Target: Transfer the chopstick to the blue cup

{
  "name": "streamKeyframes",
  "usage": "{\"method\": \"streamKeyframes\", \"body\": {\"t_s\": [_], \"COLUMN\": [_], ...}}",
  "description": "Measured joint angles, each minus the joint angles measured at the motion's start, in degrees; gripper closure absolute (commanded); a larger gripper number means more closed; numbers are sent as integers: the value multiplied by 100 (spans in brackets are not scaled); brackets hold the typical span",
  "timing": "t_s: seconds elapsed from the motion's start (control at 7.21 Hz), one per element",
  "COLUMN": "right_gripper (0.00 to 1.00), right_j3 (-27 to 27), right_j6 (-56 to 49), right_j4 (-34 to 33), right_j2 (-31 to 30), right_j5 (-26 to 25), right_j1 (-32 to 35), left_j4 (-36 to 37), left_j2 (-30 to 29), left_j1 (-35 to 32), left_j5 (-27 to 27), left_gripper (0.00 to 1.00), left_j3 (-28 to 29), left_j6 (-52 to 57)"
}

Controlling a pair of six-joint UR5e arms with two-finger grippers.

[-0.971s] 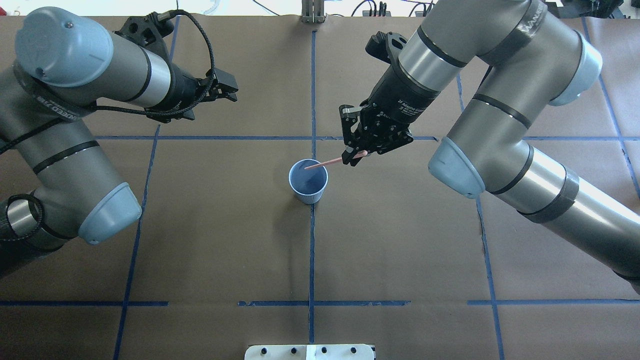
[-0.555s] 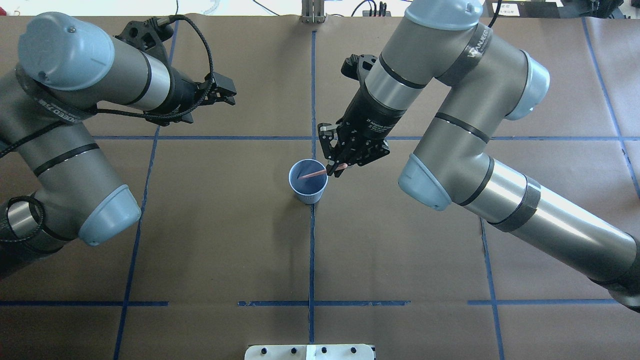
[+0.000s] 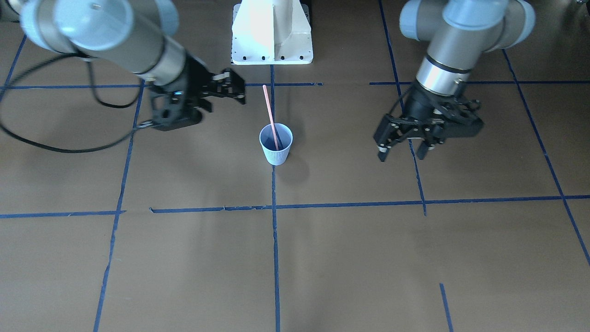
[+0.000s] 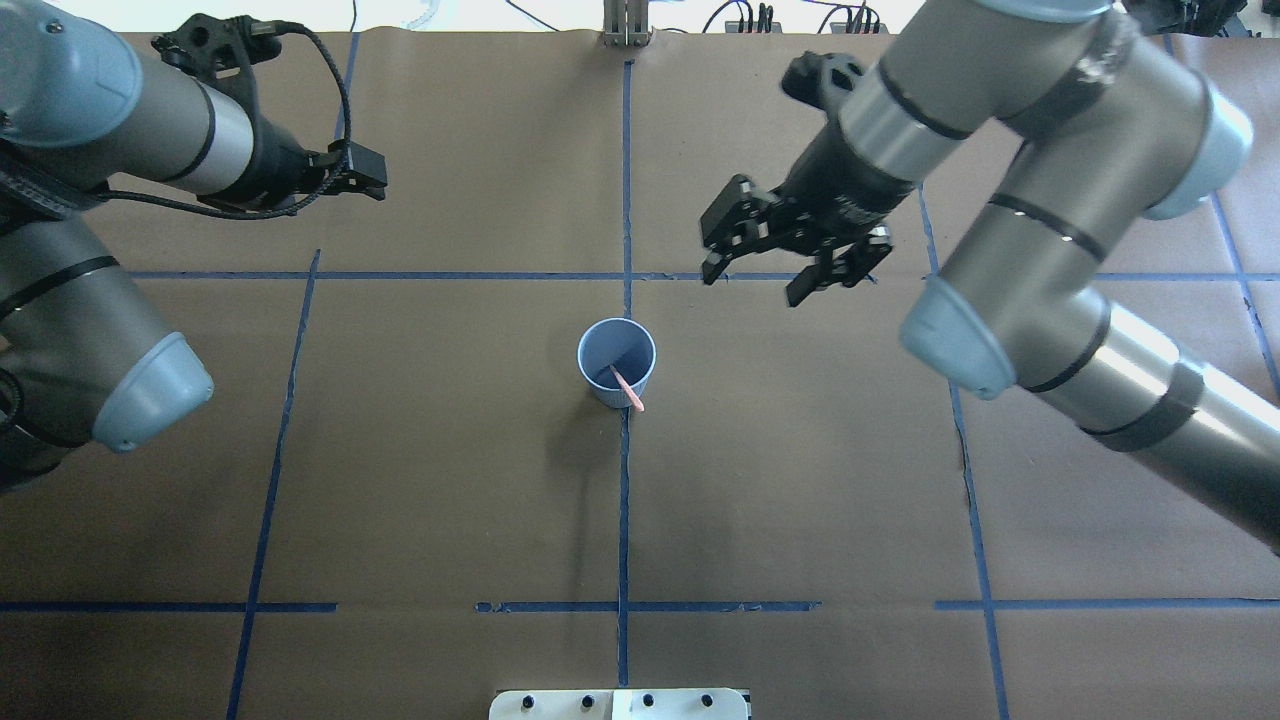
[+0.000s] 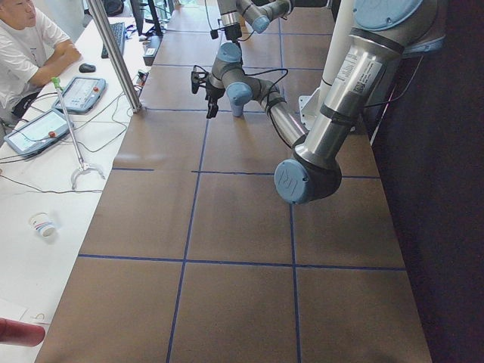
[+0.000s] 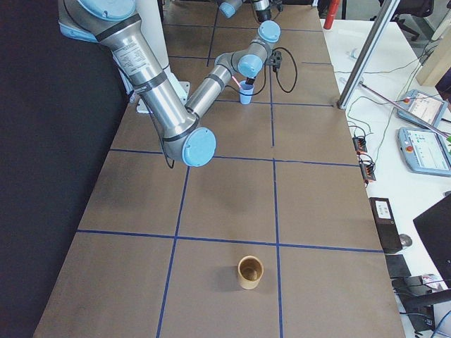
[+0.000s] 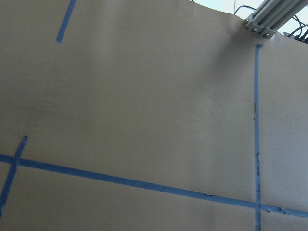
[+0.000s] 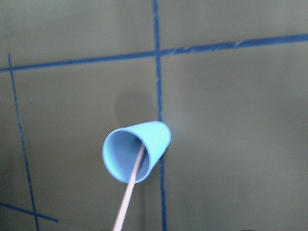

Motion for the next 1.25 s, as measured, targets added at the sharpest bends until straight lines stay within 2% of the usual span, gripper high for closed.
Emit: {"method": "streamKeyframes", "body": {"t_s": [0.14,0.28,0.55,0.69,0.83,0.97,1.11,1.25], "right_gripper": [0,0,0,0,0,0,0,0], "right_j3": [154,172,-164,-524,-1062,-1688,-2122,-2322], "right_j6": [-266,-1005,-3356,-4554,-5721,-6818,-7535,-7873], "right_j4": [-15,-44,-88,-98,-100,-107,-135,-168], "right_j2": [-510,-1022,-1931,-2269,-2469,-2556,-2592,-2639], "right_j5": [-122,-334,-636,-685,-702,-715,-756,-796], "right_j1": [470,923,2035,2640,3163,3537,3717,3783], "left_j4": [31,116,611,790,855,877,972,1144], "left_j2": [342,657,921,939,939,947,966,1058], "left_j1": [-390,-815,-1699,-2160,-2613,-3085,-3500,-3738], "left_j5": [-326,-582,-732,-824,-1135,-1687,-2238,-2554], "left_gripper": [0,0,0,0,0,0,0,0], "left_j3": [80,213,826,1237,1674,2067,2309,2394], "left_j6": [950,2069,4516,5508,6237,6855,7399,7741]}}
